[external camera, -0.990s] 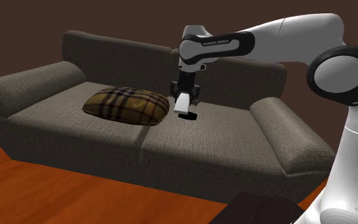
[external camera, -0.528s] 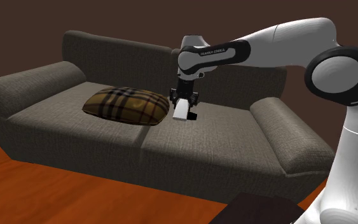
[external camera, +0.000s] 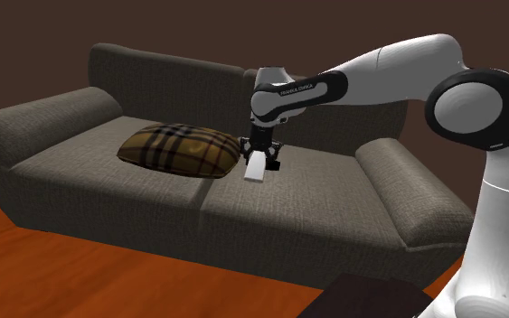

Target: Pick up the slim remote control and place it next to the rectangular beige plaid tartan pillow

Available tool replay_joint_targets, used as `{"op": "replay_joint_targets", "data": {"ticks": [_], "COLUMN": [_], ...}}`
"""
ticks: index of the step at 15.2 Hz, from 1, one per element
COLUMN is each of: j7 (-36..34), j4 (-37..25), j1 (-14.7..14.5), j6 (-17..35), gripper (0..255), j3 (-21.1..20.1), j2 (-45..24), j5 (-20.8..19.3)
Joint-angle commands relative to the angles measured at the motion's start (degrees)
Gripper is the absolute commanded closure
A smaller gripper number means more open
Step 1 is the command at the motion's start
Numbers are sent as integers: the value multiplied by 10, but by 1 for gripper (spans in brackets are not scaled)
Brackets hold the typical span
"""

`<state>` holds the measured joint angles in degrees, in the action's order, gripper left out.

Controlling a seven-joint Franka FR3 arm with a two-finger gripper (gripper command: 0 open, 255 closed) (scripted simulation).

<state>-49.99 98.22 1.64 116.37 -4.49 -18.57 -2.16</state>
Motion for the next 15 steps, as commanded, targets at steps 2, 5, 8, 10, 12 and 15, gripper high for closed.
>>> {"op": "replay_joint_targets", "data": {"ticks": [2,5,8,10,12,15], "j7": [-1,-1,-2,-3,-3,-3], "j4": [11,22,32,38,38,38], "j1": [0,0,0,-1,-1,-1], "j6": [19,39,59,70,70,70], "gripper": [255,255,255,255,255,255], "j3": [0,1,1,1,1,1], "j2": [-8,-16,-26,-32,-32,-32], "j5": [-1,-2,-3,-4,-4,-4]}}
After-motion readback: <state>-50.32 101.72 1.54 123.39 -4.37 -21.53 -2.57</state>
